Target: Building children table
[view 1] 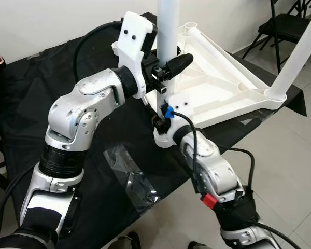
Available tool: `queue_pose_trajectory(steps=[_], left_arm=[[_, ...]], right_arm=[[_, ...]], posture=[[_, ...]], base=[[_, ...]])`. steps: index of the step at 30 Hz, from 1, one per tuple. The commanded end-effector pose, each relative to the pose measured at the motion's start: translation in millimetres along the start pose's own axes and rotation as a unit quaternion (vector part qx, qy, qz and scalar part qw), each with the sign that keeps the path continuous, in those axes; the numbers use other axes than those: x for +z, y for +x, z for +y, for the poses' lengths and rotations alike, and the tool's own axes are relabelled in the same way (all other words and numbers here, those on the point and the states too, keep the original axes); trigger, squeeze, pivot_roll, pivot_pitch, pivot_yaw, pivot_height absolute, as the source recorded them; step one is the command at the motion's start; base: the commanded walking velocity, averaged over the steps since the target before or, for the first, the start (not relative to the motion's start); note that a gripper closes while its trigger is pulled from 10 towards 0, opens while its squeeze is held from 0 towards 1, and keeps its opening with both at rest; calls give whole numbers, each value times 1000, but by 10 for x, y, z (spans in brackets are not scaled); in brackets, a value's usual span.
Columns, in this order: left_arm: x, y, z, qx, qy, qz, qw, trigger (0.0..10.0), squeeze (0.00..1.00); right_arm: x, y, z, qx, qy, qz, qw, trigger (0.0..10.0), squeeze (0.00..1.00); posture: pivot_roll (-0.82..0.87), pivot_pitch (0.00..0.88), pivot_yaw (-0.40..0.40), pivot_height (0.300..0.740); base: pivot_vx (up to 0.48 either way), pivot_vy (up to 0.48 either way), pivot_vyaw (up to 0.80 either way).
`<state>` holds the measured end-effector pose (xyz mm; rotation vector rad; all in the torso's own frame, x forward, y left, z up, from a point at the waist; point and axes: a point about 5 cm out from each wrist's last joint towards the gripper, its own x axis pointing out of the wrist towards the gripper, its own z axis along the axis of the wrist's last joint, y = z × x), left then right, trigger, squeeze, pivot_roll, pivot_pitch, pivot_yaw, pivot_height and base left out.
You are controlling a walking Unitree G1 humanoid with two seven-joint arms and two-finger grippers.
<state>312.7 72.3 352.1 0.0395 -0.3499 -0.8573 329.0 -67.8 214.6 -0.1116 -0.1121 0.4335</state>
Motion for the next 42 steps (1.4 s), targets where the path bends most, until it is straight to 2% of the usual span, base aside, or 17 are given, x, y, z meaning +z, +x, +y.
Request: queue_pose_trajectory(steps=[1,3,5,6,9,10,12,13,16,19,22,26,27,30,33,34,42], left_arm=[[-59,7,22,4,-8,19,1000,0,0],[-57,7,22,5,-7,19,1000,0,0],[-47,5,12,4,-9,18,1000,0,0],[-47,5,12,4,-9,18,1000,0,0],[-42,4,2,3,-10,18,1000,0,0],[-41,6,-3,2,-10,18,1000,0,0],[-41,8,-7,2,-10,18,1000,0,0],[-40,10,-12,1,-11,17,1000,0,0],[-40,14,-19,-1,-11,17,1000,0,0],[-50,16,-31,-4,-11,19,1000,0,0],[-61,11,-22,-5,-12,21,1000,0,0],[-64,8,-16,-5,-12,22,1000,0,0],[-63,7,-7,-4,-12,24,1000,0,0],[-64,7,-2,-4,-13,25,1000,0,0],[-63,7,-1,-4,-13,26,1000,0,0],[-63,4,-2,-4,-13,27,1000,0,0],[-65,2,-13,-5,-15,29,999,0,0]], right_arm=[[81,17,4,26,-10,-29,999,10000,1000],[119,20,-12,35,-17,-40,998,10000,1000],[269,32,-75,91,-38,-72,993,10000,1000],[269,32,-75,91,-38,-72,993,10000,1000],[382,30,-171,163,-78,-80,980,10000,1000],[413,11,-219,217,-84,-74,970,10000,710],[428,-7,-247,252,-85,-68,962,10000,710],[446,-5,-315,277,-91,-63,954,10000,0],[469,13,-402,294,-111,-58,948,10000,0],[604,79,-613,341,-138,-57,928,10000,0],[657,97,-670,370,-136,-52,917,10000,0],[687,105,-703,382,-130,-52,914,10000,0],[710,104,-791,406,-128,-41,904,10000,0],[690,81,-844,421,-141,-23,896,10000,0],[689,79,-865,428,-142,-21,892,9647,0],[676,72,-852,435,-134,-25,890,0,0],[509,58,-806,470,-120,-20,874,0,0]], posture=[[22,206,74,740],[22,205,74,740],[24,205,74,740],[24,205,74,740],[25,204,75,740],[25,204,78,740],[25,204,78,740],[26,205,79,740],[27,205,80,740],[37,205,83,740],[43,202,84,740],[47,199,86,740],[54,206,90,740],[55,206,90,740],[56,211,90,740],[57,214,92,740],[66,217,94,740]], base=[[0,0,0],[0,0,0],[0,0,0],[0,0,0],[0,0,0],[0,0,0],[0,0,0],[0,0,0],[0,0,0],[0,0,0],[0,0,0],[0,0,0],[0,0,0],[0,0,0],[0,0,0],[0,0,0],[0,0,0]])
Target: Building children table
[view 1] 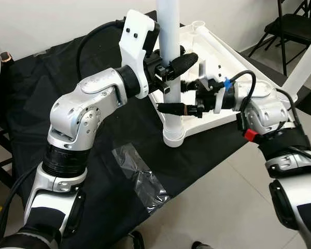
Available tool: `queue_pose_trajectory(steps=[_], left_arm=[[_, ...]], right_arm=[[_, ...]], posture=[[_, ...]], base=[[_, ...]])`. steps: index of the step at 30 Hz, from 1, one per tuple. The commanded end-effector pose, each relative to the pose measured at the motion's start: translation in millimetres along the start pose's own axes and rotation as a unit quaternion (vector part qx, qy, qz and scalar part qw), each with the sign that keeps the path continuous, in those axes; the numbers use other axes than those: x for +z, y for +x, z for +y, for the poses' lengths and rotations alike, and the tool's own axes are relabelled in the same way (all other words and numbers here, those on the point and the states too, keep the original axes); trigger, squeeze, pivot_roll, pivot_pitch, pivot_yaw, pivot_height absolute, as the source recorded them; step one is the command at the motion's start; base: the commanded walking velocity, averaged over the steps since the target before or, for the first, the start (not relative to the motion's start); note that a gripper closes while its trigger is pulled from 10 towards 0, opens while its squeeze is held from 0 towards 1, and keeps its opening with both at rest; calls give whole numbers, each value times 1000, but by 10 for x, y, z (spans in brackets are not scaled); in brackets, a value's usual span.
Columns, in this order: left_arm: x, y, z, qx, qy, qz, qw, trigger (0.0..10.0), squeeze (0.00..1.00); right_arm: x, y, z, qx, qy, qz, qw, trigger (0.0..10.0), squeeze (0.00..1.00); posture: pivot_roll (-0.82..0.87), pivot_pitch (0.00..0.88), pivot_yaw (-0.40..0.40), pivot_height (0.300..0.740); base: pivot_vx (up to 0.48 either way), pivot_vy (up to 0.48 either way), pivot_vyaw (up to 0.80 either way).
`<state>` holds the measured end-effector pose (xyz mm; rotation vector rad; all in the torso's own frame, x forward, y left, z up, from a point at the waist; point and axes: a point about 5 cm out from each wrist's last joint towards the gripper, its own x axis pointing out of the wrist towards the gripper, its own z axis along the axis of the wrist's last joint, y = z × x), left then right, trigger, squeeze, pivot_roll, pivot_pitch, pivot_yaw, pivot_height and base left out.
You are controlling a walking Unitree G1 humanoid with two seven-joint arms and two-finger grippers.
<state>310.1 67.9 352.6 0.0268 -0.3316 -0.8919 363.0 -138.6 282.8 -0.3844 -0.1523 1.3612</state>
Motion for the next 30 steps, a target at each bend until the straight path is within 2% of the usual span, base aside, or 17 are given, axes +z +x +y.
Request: queue_pose_trajectory(steps=[1,11,12,13,14,15,22,23,24,29,30], left_arm=[[-66,-21,29,11,-3,24,1000,0,0],[-79,-23,37,8,-2,26,1000,0,0],[-75,-22,42,11,-3,21,1000,0,1000],[-63,-25,40,12,-4,18,1000,6078,1000],[-63,-25,40,12,-4,18,1000,6078,1000],[-48,-28,35,12,-4,16,1000,10000,1000],[12,-57,29,8,-12,3,1000,10000,1000],[22,-69,38,8,-12,1,1000,10000,1000],[30,-108,64,9,-12,2,1000,10000,1000],[17,-129,85,10,-15,3,1000,10000,1000],[-9,-143,93,11,-17,5,1000,10000,1000]], right_arm=[[-57,52,56,23,-8,3,1000,0,0],[-105,39,65,8,-9,-14,1000,0,0],[-113,32,66,-1,-9,-19,1000,0,0],[-121,22,71,-11,-7,-25,1000,0,0],[-121,22,71,-11,-7,-25,1000,0,0],[-127,12,74,-21,-6,-29,999,0,0],[-212,-29,146,-58,-1,-35,998,0,0],[-237,-33,163,-70,-1,-33,997,0,0],[-279,-21,191,-109,5,-32,993,0,0],[-316,-13,212,-138,15,-32,990,0,0],[-368,-4,234,-171,33,-34,984,0,0]], posture=[[74,218,96,740],[76,222,103,740],[76,223,105,740],[75,223,105,740],[75,223,105,740],[75,222,105,740],[72,222,110,740],[70,223,107,740],[66,222,105,740],[64,222,104,740],[62,221,101,740]], base=[[0,0,0],[0,0,0],[0,0,0],[0,0,0],[0,0,0],[0,0,0],[0,0,0],[0,0,0],[0,0,0],[0,0,0],[0,0,0]])
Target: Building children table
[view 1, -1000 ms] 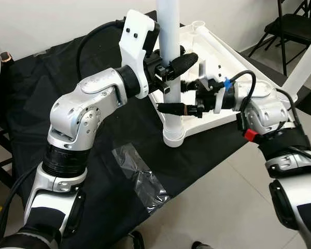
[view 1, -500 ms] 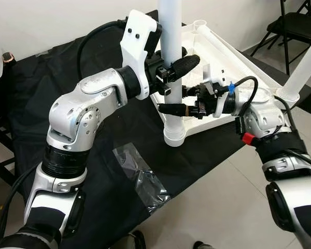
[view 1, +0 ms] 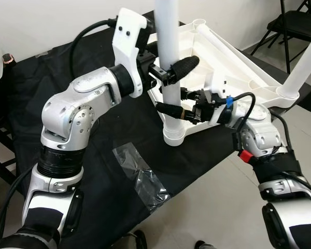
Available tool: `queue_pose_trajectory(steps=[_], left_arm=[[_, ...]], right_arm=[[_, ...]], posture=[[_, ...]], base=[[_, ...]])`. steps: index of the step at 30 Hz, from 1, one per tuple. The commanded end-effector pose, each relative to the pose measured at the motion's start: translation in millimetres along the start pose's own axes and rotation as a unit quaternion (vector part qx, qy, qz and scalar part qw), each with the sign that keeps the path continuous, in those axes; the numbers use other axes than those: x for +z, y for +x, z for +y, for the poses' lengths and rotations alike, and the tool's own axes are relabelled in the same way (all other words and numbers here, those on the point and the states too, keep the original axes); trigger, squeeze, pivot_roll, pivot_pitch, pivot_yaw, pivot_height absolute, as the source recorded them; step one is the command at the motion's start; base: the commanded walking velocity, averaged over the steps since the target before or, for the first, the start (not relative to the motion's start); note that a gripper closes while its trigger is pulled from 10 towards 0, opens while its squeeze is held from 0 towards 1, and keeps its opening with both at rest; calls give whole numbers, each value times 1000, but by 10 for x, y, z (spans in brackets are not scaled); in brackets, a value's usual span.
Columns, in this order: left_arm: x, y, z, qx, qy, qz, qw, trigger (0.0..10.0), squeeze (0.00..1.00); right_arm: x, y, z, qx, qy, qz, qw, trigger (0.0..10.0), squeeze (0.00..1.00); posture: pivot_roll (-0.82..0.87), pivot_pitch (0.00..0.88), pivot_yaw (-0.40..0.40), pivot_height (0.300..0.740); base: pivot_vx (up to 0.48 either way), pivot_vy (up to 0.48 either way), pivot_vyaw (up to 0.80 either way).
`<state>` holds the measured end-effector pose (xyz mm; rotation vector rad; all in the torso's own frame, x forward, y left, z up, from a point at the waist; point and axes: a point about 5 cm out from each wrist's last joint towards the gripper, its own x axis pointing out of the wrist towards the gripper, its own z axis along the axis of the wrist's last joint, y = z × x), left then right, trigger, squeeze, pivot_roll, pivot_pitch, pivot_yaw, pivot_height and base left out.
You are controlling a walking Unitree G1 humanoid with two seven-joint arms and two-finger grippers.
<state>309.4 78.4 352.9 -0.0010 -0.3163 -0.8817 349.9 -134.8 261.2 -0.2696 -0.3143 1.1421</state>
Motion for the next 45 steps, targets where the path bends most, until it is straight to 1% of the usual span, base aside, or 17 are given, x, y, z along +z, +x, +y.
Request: queue_pose_trajectory(steps=[1,2,3,6,14,15,16,18,19,20,21,22,27,29,33,39,45], left_arm=[[-24,-59,34,4,-2,3,1000,10000,1000],[-47,-72,37,5,-4,5,1000,10000,1000],[-47,-72,37,5,-4,5,1000,10000,1000],[-86,-112,44,18,-4,11,1000,10000,1000],[-114,-140,47,24,-14,13,1000,10000,1000],[-126,-144,38,23,-15,14,1000,10000,16],[-126,-144,38,23,-15,14,1000,10000,16],[-147,-147,12,17,-19,15,1000,10000,0],[-147,-147,12,17,-19,15,1000,10000,0],[-152,-149,3,15,-20,16,1000,10000,0],[-152,-149,3,15,-20,16,1000,10000,0],[-155,-151,-6,12,-22,15,1000,10000,0],[-165,-155,-19,10,-24,16,1000,10000,0],[-172,-160,-23,10,-25,18,999,10000,0],[-178,-163,-20,10,-23,22,999,10000,0],[-182,-164,-23,10,-23,23,999,10000,0],[-187,-168,-28,12,-24,25,999,10000,0]], right_arm=[[-210,-74,19,-50,30,41,997,0,0],[-267,-82,50,-84,44,44,995,0,0],[-267,-82,50,-84,44,44,995,0,0],[-427,-78,215,-174,72,58,980,0,0],[-466,70,501,-230,78,68,968,0,0],[-516,63,524,-284,64,93,952,0,0],[-516,63,524,-284,64,93,952,0,0],[-570,34,597,-373,40,119,919,0,0],[-570,34,597,-373,40,119,919,0,0],[-571,27,631,-395,32,125,910,0,0],[-571,27,631,-395,32,125,910,0,0],[-581,56,704,-398,31,123,909,0,0],[-620,121,848,-389,33,126,912,0,0],[-617,186,928,-371,30,121,920,0,0],[-569,245,952,-349,16,109,931,0,0],[-523,259,968,-335,-6,98,937,0,0],[-531,191,1081,-318,-33,99,942,0,0]], posture=[[62,221,101,740],[60,224,96,740],[60,224,96,740],[54,226,94,740],[44,226,90,740],[42,226,91,740],[42,226,91,740],[44,225,88,740],[44,225,88,740],[43,225,88,740],[43,225,88,740],[43,224,88,740],[46,224,85,740],[44,223,87,740],[44,221,87,740],[42,222,86,740],[41,229,89,740]], base=[[0,0,0],[0,0,0],[0,0,0],[0,0,0],[0,0,0],[0,0,0],[0,0,0],[0,0,0],[0,0,0],[0,0,0],[0,0,0],[0,0,0],[0,0,0],[0,0,0],[0,0,0],[0,0,0],[0,0,0]])
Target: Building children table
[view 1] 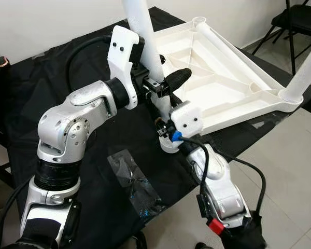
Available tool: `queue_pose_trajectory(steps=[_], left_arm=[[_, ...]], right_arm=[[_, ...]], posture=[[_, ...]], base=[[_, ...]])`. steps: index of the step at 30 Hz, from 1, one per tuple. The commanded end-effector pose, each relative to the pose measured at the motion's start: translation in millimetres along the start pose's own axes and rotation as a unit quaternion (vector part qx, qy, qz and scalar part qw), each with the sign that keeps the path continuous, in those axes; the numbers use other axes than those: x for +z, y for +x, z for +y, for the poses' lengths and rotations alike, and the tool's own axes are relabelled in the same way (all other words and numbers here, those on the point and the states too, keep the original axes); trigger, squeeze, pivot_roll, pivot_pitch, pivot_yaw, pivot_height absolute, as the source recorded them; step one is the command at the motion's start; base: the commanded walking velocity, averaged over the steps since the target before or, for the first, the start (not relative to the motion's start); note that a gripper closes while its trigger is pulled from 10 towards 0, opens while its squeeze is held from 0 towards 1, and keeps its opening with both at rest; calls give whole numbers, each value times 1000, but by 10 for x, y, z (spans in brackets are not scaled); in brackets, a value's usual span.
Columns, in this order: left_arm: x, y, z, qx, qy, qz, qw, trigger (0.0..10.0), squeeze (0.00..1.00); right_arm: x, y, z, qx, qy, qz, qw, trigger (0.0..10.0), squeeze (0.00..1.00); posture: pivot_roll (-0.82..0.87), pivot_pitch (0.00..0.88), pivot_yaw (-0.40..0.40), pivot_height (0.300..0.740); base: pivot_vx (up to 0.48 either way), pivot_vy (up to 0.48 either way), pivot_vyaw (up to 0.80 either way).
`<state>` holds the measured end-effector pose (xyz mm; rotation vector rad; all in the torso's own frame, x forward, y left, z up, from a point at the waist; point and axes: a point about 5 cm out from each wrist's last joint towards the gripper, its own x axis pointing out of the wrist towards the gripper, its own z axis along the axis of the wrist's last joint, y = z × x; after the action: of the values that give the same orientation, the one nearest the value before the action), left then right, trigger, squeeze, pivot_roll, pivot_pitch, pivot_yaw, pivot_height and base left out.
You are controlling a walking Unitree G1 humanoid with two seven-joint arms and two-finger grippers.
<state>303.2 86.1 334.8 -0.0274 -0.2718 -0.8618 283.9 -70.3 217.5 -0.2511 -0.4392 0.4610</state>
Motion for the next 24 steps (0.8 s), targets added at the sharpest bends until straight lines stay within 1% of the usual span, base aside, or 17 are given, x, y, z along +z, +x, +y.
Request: queue_pose_trajectory(steps=[1,2,4,9,13,15,19,20,22,23,24], left_arm=[[-42,-23,-4,0,-5,11,1000,10000,0],[-42,-23,-4,0,-5,11,1000,10000,0],[-37,-26,-2,0,-5,11,1000,10000,0],[-30,-27,1,0,-6,10,1000,10000,0],[-36,-30,2,2,-9,10,1000,10000,0],[-36,-30,2,2,-9,10,1000,10000,0],[-37,-32,-4,1,-17,5,1000,10000,0],[-23,-33,-6,1,-34,-6,999,0,0],[-23,-33,-6,1,-34,-6,999,0,0],[-3,-34,-10,1,-52,-18,999,0,0],[-3,-34,-10,1,-52,-18,999,0,0]], right_arm=[[-390,-193,80,22,-5,100,995,0,0],[-390,-193,80,22,-5,100,995,0,0],[-355,-215,86,42,-16,86,995,0,0],[-342,-214,52,47,-21,81,995,0,0],[-356,-208,-22,28,-25,81,996,0,0],[-356,-208,-22,28,-25,81,996,0,0],[-351,-185,-68,10,-17,77,997,0,0],[-342,-168,-86,2,-12,74,997,0,0],[-342,-168,-86,2,-12,74,997,0,0],[-332,-153,-97,-2,-8,71,997,0,0],[-332,-153,-97,-2,-8,71,997,0,0]], posture=[[39,230,90,740],[39,230,90,740],[37,232,91,740],[37,233,91,740],[35,232,91,740],[35,232,91,740],[34,229,91,740],[34,228,91,740],[34,228,91,740],[33,227,90,740],[33,227,90,740]], base=[[0,0,0],[0,0,0],[0,0,0],[0,0,0],[0,0,0],[0,0,0],[0,0,0],[0,0,0],[0,0,0],[0,0,0],[0,0,0]])
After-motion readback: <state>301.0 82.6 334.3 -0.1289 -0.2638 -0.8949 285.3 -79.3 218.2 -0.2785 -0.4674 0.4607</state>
